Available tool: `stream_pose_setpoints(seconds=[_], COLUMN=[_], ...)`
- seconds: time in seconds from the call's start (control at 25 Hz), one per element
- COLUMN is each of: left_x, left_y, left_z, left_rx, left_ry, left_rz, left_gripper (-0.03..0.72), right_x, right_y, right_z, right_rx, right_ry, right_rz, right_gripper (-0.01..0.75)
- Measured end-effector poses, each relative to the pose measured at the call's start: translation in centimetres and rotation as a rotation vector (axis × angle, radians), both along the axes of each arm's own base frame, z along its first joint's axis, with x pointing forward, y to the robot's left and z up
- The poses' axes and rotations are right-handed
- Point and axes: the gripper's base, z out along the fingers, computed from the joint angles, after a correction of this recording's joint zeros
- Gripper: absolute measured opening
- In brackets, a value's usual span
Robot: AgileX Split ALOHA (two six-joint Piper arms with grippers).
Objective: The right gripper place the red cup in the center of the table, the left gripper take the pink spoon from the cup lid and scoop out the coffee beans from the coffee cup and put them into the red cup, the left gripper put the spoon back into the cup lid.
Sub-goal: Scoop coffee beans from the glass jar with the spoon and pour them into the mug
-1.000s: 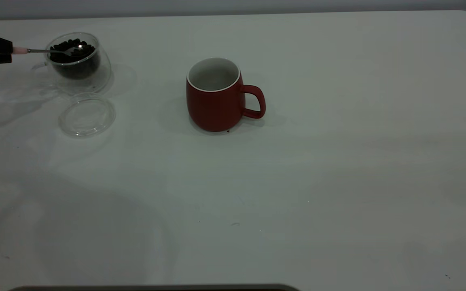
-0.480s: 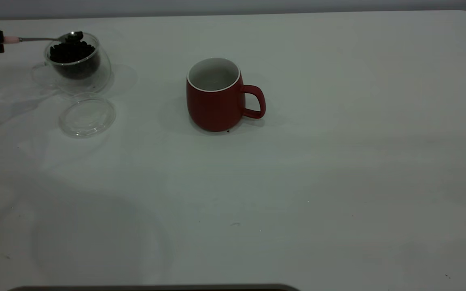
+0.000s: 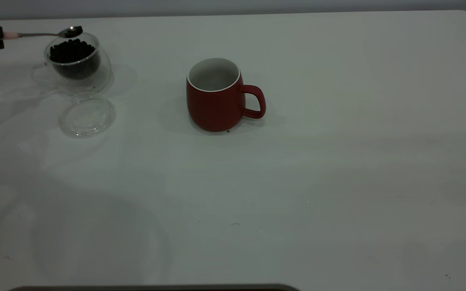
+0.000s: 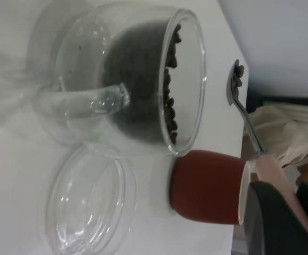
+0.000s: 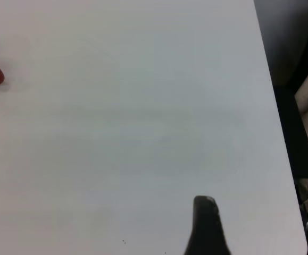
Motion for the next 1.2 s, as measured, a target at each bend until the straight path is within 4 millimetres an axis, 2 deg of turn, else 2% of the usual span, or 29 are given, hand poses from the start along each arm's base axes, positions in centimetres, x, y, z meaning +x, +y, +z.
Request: stream_pose_setpoints(seconds=[0.08, 0.2, 0.56, 0.8, 1.0, 1.2], left_x=[0.2, 0.7, 2.2, 2.4, 2.3, 2.3], left_y=[-0.5, -2.2, -9.8, -13.6, -15.8, -17.1], left_z=[0.0, 0.0, 0.0, 0.0, 0.0, 0.0], left_rx=[-0.003, -0.004, -0.008, -0.007, -0.007, -0.008], left_ry=[0.005, 0.008, 0.019, 0.020, 0.020, 0.020], left_rz=[-0.009, -0.051, -0.226, -0.315, -0.366, -0.396], left_gripper=[0.123, 0.123, 0.123, 0.123, 0.123, 0.123], right_x=[0.0, 0.0, 0.0, 0.0, 0.0, 0.0], right_y=[0.0, 0.0, 0.0, 0.0, 0.0, 0.0], right_z=[0.0, 0.0, 0.0, 0.0, 0.0, 0.0], right_rx=[0.000, 0.000, 0.000, 0.000, 0.000, 0.000], right_ry=[0.000, 0.000, 0.000, 0.000, 0.000, 0.000], right_rz=[0.000, 0.000, 0.000, 0.000, 0.000, 0.000], right_gripper=[0.581, 0.581, 0.581, 0.581, 0.581, 0.581])
